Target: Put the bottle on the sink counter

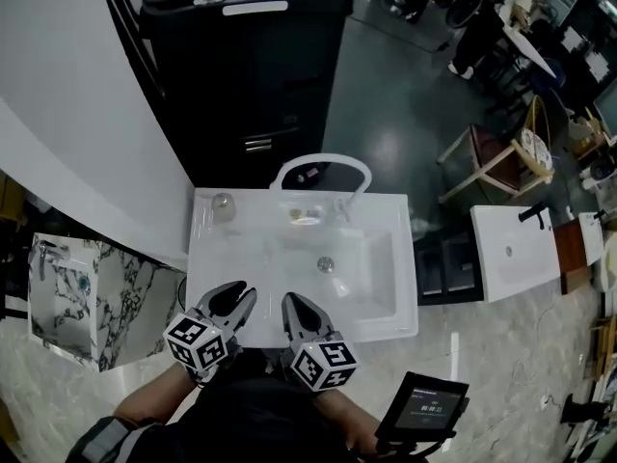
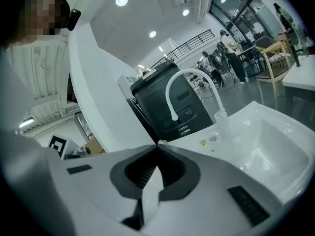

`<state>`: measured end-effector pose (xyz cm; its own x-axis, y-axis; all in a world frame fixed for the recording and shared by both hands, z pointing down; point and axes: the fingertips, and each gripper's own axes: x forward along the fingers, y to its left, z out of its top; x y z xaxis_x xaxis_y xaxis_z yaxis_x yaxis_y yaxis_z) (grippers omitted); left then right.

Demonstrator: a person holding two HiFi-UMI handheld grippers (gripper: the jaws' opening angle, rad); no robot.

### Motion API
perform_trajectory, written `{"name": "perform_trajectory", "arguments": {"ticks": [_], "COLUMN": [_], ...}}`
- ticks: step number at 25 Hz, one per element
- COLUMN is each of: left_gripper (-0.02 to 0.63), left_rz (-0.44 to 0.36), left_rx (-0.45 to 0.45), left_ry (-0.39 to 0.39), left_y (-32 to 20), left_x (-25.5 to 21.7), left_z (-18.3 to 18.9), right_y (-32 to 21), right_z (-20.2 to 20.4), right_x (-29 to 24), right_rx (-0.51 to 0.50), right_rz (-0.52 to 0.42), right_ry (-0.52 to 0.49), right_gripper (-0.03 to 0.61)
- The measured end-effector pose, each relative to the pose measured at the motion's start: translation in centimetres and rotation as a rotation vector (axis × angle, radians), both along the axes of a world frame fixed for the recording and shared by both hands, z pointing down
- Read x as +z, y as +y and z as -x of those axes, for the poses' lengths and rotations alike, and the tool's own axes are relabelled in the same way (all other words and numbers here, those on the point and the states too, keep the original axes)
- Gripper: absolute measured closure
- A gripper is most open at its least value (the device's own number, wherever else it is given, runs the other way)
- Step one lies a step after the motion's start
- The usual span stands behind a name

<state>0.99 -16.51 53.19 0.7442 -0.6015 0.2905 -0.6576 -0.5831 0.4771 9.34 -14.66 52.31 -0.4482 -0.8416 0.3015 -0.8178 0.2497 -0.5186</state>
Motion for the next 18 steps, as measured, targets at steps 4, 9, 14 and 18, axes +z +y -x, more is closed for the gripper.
{"name": "perform_trajectory", "arguments": {"ticks": [4, 9, 14, 18], "left_gripper": [0.531, 0.534, 0.534, 0.534], "left_rz": [-0.001, 0.006, -0.013, -0.022], "left_rx": [-0.019, -0.027, -0.026, -0.021], "left_ry": [0.048, 0.085, 0.107, 0.118], "left_y": [1.7, 3.2, 4.1, 4.8], "left_x": [-1.9, -3.8, -5.5, -6.1], "left_z": [-0.1, -0.4, -1.0, -1.7], "right_y": [0.8, 1.9, 2.5, 2.8], "right_z": [-0.6, -1.1, -1.3, -1.7], "right_x": [-1.0, -2.2, -3.3, -4.3], "right_rx": [0.009, 0.017, 0.018, 0.022], "right_rz": [-0.029, -0.058, -0.086, -0.115], "right_ry": [0.001, 0.004, 0.011, 0.016], "right_gripper": [0.583, 0.583, 0.583, 0.583]}}
